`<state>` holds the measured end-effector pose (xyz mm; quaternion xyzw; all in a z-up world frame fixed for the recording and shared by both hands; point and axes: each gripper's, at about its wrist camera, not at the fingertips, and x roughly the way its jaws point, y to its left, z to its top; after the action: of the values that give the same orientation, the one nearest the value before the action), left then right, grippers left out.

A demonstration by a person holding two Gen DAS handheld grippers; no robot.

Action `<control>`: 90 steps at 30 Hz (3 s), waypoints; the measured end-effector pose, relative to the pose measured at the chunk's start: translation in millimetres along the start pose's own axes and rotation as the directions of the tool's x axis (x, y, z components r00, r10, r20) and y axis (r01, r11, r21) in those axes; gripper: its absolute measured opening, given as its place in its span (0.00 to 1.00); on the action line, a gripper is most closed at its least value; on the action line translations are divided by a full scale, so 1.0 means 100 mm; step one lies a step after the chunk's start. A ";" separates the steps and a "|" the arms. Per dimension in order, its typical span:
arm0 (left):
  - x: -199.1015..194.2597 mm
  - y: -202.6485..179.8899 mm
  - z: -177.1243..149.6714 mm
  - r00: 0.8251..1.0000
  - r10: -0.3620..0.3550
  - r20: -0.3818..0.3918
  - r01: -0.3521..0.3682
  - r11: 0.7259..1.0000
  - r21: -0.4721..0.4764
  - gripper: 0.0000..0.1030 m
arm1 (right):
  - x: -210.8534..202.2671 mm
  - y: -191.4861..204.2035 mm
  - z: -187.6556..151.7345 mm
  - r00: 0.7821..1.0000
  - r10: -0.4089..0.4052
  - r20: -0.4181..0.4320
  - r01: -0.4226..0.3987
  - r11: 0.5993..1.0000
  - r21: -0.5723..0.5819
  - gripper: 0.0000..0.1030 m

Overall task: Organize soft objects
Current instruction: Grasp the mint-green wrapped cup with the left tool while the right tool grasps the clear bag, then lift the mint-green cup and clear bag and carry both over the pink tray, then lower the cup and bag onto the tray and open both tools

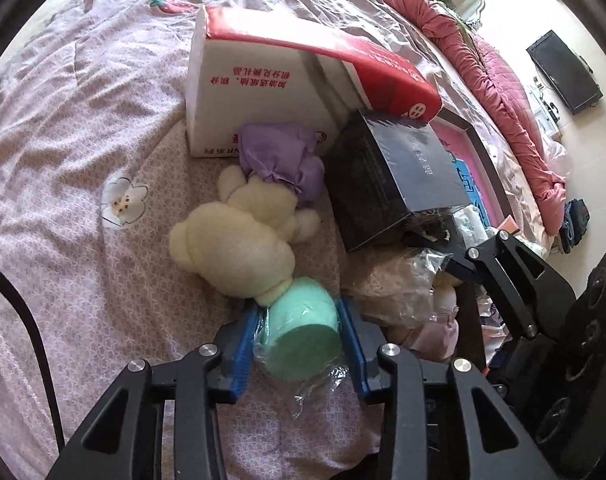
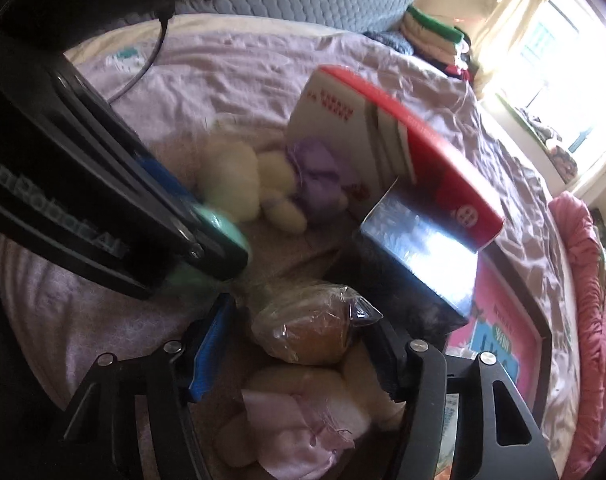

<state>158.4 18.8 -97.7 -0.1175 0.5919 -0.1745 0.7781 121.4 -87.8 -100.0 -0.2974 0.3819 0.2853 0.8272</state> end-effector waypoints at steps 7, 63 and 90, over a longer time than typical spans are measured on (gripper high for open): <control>-0.14 0.01 -0.05 0.999 0.040 0.009 -0.040 0.999 0.014 0.38 | -0.33 -0.21 -0.07 0.993 0.068 0.097 -0.083 0.983 0.162 0.52; -1.09 -1.59 -0.30 0.948 -0.007 0.319 -0.073 0.969 0.238 0.38 | -2.00 -1.20 -0.85 0.943 -0.152 0.296 -0.084 0.753 0.652 0.52; -0.61 -2.16 -0.37 0.951 0.023 0.307 -0.121 0.945 0.305 0.38 | -2.21 -1.59 -1.52 0.936 -0.267 0.228 0.008 0.665 0.747 0.52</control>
<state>79.3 -152.6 30.1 0.0070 0.4348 -0.2195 0.8733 41.9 -355.2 40.4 0.0822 0.3014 0.0873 0.9459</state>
